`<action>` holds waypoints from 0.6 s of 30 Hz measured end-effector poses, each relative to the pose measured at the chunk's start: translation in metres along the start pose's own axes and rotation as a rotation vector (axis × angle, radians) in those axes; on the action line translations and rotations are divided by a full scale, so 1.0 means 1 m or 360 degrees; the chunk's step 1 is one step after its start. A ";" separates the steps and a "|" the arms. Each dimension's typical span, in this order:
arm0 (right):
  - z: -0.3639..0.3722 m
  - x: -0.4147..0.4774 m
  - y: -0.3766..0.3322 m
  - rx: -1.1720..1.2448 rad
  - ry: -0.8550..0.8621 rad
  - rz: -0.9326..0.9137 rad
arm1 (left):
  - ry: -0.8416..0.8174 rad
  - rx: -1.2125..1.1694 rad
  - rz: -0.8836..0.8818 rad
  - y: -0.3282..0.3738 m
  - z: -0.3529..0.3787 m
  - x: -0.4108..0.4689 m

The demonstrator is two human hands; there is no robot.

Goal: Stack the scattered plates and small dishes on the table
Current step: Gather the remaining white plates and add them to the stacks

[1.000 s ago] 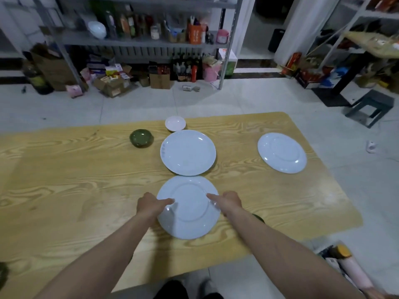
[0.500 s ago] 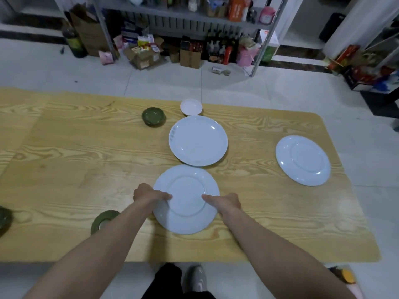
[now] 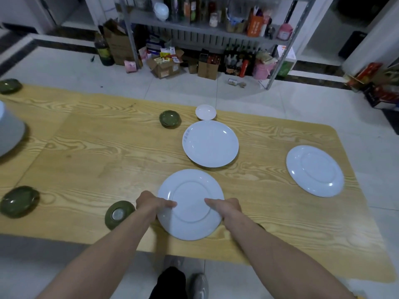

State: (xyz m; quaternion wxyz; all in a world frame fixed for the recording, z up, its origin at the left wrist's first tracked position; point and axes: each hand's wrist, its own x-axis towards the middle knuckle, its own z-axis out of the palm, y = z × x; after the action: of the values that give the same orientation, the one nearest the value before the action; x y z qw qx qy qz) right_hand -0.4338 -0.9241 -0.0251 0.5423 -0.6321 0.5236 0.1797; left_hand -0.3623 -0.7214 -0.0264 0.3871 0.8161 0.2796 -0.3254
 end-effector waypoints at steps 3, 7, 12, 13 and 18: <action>0.003 -0.003 0.004 0.0044 -0.0026 -0.0013 | 0.0016 0.0014 0.0033 -0.008 -0.001 -0.004; -0.004 -0.010 0.011 0.0212 0.0004 0.0000 | 0.0020 -0.0099 0.0032 -0.014 -0.006 -0.006; -0.009 -0.021 0.016 0.0351 -0.0018 -0.0064 | 0.0055 -0.0204 0.0096 -0.014 -0.011 -0.022; -0.010 -0.023 0.014 0.0371 -0.0006 -0.0099 | 0.0062 -0.0235 0.0115 -0.013 -0.011 -0.026; -0.022 -0.041 -0.002 0.0504 0.0028 -0.0290 | 0.0111 -0.0310 0.0230 -0.003 -0.013 -0.049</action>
State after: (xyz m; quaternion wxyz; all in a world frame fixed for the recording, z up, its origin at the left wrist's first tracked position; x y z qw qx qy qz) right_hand -0.4556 -0.9246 0.0161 0.6444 -0.5853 0.4906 0.0397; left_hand -0.3912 -0.7192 0.0158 0.4771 0.8034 0.2637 -0.2394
